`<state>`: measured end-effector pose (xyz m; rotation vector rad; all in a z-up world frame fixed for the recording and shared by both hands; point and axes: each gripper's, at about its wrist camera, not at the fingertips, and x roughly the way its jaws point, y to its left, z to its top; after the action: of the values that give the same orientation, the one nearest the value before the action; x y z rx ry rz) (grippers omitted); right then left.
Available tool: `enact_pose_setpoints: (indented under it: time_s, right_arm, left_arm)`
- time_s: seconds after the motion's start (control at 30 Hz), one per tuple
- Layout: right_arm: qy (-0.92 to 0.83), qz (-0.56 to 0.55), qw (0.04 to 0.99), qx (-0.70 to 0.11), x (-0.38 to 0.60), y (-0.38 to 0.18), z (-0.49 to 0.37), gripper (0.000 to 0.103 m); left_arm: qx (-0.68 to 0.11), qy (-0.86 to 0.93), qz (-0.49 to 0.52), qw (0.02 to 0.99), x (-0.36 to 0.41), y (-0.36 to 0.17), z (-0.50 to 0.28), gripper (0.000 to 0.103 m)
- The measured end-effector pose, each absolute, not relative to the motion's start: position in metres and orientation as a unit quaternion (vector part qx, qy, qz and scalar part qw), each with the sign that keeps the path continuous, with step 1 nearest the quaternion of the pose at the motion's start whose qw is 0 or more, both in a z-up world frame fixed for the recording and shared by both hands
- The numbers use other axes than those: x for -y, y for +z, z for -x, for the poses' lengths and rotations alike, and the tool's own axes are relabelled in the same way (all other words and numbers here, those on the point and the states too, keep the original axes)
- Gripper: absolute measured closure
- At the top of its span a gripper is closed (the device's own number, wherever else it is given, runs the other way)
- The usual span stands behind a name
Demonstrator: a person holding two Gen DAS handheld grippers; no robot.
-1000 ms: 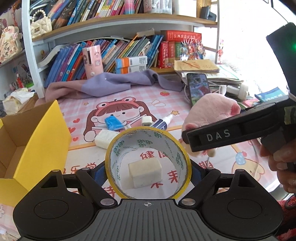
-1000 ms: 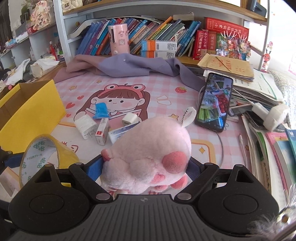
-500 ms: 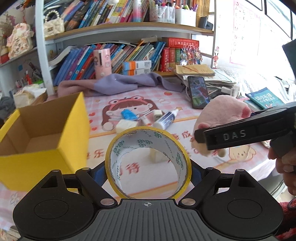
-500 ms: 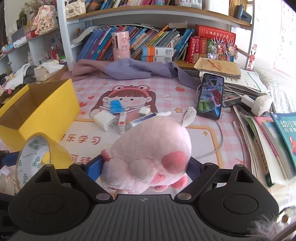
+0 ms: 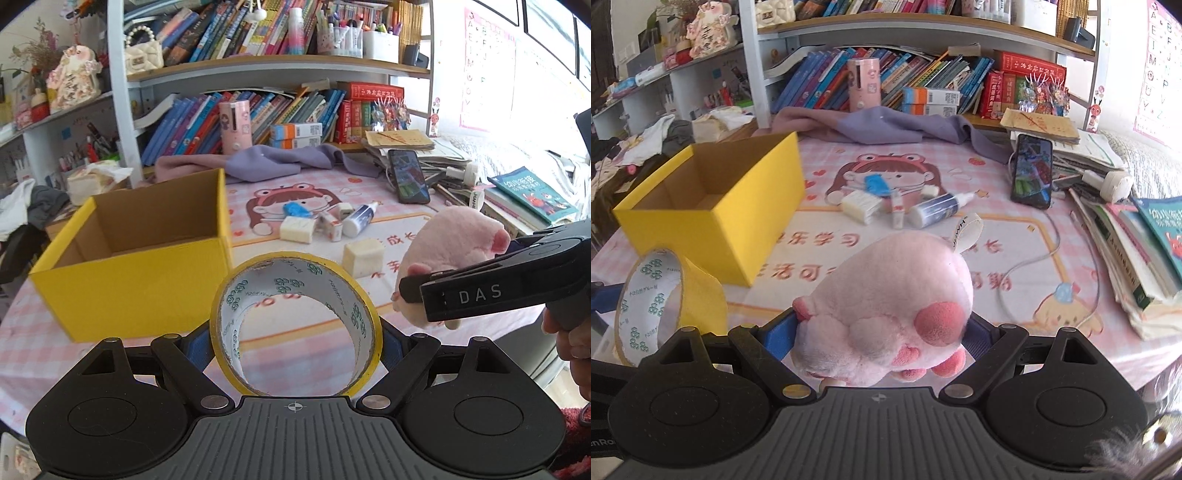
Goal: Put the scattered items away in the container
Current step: 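Carry the tape roll and the pink pig toward the yellow cardboard box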
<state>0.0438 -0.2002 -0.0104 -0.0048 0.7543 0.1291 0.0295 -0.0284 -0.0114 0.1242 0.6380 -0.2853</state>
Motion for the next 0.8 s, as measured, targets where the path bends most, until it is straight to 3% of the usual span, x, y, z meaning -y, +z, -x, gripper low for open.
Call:
enact_pose_setpoints:
  time_s: [0.8]
  right_arm:
    - [0.154,0.061,0.912,-0.376,0.097,-0.01,-0.014,0.014]
  left_arm:
    - [-0.329,-0.038,-0.013,0.943,-0.065,-0.014,0.013,0.016]
